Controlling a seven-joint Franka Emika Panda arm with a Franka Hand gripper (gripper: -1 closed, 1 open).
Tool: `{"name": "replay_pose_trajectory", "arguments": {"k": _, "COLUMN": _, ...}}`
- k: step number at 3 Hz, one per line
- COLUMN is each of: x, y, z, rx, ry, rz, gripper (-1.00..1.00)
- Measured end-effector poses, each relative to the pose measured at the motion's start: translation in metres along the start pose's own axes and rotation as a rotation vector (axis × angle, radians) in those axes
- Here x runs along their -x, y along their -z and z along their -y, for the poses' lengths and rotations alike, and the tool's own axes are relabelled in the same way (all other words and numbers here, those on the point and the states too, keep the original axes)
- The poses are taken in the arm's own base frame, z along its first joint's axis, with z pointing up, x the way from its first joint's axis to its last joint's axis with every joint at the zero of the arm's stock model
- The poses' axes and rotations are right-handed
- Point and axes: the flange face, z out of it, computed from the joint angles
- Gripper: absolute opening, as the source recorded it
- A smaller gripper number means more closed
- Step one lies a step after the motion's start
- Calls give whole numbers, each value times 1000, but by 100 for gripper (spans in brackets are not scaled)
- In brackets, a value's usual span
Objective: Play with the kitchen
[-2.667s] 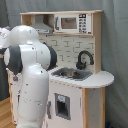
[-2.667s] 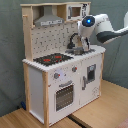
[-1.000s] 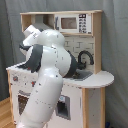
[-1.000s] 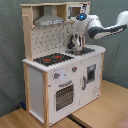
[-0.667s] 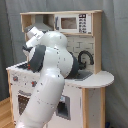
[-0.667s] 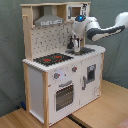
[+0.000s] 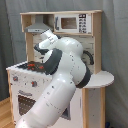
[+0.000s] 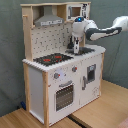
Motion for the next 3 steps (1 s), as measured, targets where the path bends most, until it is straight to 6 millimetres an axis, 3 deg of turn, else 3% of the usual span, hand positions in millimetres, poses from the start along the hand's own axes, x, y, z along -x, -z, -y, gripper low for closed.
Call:
{"name": "replay_pose_trajectory", "arguments": {"k": 1, "x": 5, "y": -15, "z": 4, "rx": -23, "ry": 5, "rz": 93, "gripper": 100}}
{"name": "replay_pose_trajectory", "arguments": {"k": 2, "x": 18, "y": -8, "z": 3, "rx": 14, "ry": 22, "rz": 163, "gripper": 100}}
{"name": "replay_pose_trajectory", "arguments": {"k": 3, "x": 13, "y": -5, "z": -14, "rx": 61, "ry": 45, "rz": 213, "gripper": 100}}
